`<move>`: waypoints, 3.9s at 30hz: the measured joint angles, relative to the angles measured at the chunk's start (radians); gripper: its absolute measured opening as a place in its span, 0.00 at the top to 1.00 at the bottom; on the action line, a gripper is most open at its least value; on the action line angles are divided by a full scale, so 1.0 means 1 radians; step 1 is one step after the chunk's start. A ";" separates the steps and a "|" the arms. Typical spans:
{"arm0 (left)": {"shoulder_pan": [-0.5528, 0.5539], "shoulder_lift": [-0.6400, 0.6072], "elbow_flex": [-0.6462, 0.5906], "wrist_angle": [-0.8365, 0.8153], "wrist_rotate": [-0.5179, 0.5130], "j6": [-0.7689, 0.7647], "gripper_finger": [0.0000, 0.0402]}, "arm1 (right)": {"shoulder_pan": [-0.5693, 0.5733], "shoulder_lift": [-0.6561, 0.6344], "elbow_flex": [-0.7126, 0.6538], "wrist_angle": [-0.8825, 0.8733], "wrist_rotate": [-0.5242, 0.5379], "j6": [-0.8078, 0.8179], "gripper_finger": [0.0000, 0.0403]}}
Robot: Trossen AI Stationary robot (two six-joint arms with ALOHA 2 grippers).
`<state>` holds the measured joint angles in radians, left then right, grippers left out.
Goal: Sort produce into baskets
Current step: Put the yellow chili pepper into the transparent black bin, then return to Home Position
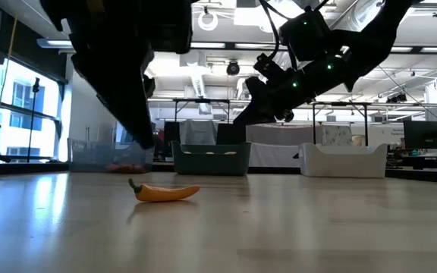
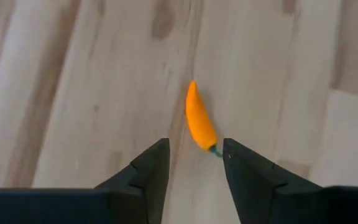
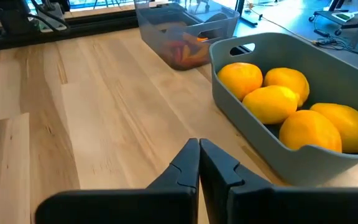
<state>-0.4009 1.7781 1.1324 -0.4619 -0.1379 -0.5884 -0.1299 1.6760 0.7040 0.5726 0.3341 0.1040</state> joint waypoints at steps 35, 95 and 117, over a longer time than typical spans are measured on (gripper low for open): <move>0.039 0.192 0.171 -0.169 0.019 0.076 0.98 | 0.020 0.000 0.000 0.004 -0.004 -0.044 1.00; 1.038 -0.537 -0.612 0.467 -0.062 0.495 0.90 | 0.000 -0.015 0.001 0.002 -0.027 -0.087 1.00; 0.863 -0.941 -0.975 0.997 0.234 0.567 1.00 | -0.087 -0.284 -0.109 -0.084 -0.283 -0.224 1.00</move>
<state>0.4624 0.8374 0.1572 0.5350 0.0959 -0.0216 -0.2165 1.3922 0.5949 0.4885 0.0513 -0.1205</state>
